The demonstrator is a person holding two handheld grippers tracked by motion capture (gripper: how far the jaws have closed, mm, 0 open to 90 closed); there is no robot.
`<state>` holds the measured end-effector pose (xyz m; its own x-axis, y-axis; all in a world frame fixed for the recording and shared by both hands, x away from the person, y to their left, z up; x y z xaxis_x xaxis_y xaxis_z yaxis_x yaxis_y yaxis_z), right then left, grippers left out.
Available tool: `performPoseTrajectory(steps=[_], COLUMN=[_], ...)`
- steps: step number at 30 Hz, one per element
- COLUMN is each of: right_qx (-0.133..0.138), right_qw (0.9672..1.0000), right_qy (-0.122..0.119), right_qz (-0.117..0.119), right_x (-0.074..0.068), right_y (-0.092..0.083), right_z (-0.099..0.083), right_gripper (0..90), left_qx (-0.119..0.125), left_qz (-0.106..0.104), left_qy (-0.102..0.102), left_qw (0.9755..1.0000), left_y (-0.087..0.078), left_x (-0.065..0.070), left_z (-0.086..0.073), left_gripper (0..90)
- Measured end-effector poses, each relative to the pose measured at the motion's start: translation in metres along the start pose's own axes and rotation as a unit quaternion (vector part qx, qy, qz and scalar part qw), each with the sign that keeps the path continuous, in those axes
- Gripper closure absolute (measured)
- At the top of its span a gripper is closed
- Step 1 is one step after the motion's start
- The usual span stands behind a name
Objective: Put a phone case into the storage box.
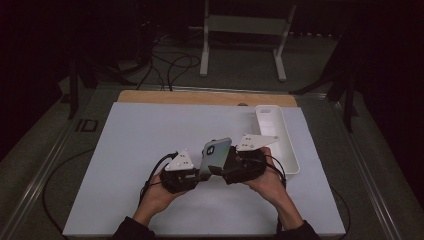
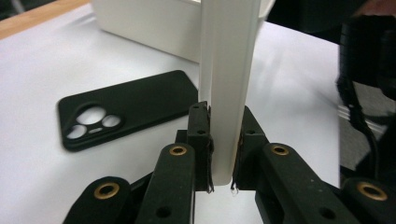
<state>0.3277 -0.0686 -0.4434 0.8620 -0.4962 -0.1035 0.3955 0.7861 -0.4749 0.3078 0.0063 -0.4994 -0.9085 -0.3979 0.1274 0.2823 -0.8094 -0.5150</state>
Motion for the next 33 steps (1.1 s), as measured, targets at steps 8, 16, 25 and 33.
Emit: performPoseTrajectory(steps=[8, 16, 25, 33], right_qx=[-0.001, 0.005, 0.034, 0.057], right_qw=[0.9994, 0.9975, 0.9942, 0.9903], right_qy=[0.009, 0.029, 0.062, 0.091], right_qz=[-0.034, -0.064, -0.081, -0.088], right_x=[0.002, 0.005, 0.008, 0.01], right_y=[-0.001, 0.002, 0.005, 0.01], right_z=[-0.002, 0.002, 0.021, 0.03], right_gripper=[14.0, 15.0, 15.9, 16.4], left_qx=[0.001, 0.007, 0.004, -0.002], left_qz=[0.028, 0.05, 0.053, 0.06], left_qy=[-0.02, -0.026, -0.025, -0.027], left_qw=[0.9994, 0.9984, 0.9983, 0.9978], left_y=[-0.001, -0.003, -0.001, 0.003], left_x=[-0.01, -0.015, -0.014, -0.014], left_z=[-0.002, -0.001, -0.002, -0.003], left_gripper=[81.0, 81.1, 81.1, 81.1])
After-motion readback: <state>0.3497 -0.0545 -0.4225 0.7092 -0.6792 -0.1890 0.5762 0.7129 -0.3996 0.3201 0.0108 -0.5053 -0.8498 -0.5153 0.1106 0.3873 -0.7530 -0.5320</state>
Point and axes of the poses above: each handheld gripper's, and its own axes: y roughly forward along the jaws, z roughly out of its top, x roughly to its right, the point moved 10 cm from there along y, roughly forward along the jaws, and after that the axes turned 2 degrees about -z, right-handed, at the moved point
